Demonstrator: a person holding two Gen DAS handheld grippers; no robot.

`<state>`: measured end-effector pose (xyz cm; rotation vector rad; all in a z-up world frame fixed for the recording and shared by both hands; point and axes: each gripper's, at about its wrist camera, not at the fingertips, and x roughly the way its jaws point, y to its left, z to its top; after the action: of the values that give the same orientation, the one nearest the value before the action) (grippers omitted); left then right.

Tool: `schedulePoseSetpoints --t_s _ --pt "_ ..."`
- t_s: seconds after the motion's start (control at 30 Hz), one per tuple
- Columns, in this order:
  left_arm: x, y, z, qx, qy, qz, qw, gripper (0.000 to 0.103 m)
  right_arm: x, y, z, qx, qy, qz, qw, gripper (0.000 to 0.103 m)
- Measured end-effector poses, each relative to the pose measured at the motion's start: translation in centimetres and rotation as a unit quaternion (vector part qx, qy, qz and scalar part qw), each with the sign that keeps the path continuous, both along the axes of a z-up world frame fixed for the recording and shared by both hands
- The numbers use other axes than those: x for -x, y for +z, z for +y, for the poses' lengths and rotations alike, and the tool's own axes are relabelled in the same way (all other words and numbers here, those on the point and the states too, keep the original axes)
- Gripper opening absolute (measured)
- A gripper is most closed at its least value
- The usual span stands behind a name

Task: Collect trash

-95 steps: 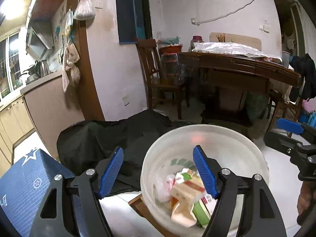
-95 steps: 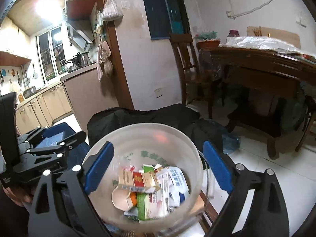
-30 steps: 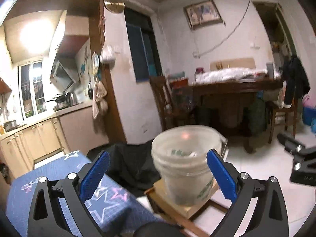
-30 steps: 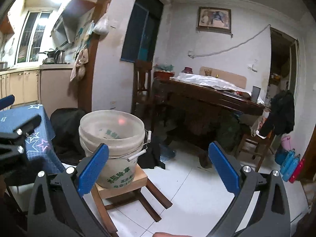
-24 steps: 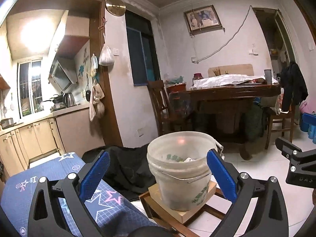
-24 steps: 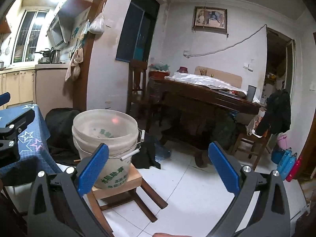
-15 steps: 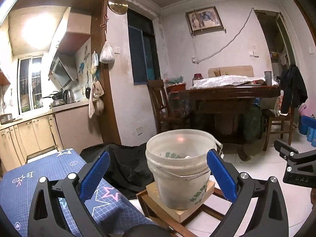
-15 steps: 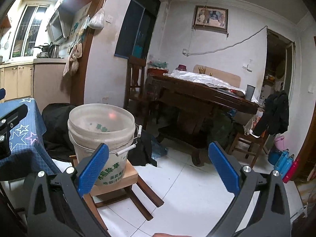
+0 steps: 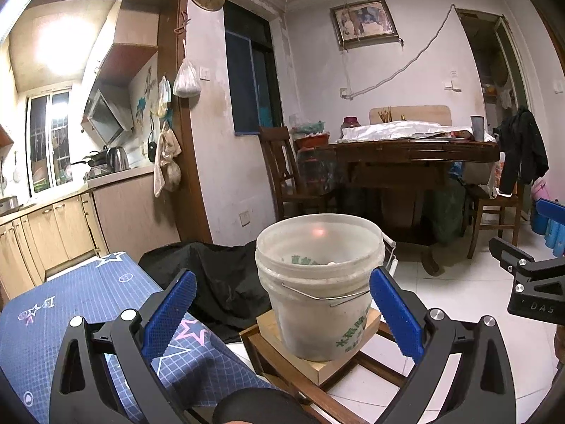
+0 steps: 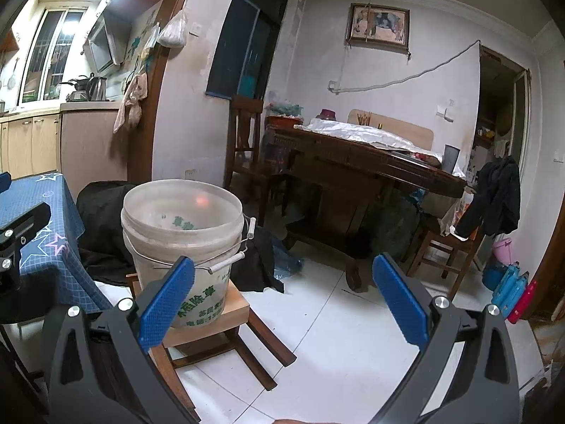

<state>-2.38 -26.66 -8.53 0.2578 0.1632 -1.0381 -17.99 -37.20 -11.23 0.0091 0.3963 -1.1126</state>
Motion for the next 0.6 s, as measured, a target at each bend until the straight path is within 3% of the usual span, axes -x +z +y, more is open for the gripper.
schedulePoseSetpoints --t_s 0.6 --pt "0.13 -0.63 -0.57 -0.020 -0.011 0.015 0.9996 0.095 -0.12 -0.26 -0.28 -0.009 0.004 0.000 1.000 0.098"
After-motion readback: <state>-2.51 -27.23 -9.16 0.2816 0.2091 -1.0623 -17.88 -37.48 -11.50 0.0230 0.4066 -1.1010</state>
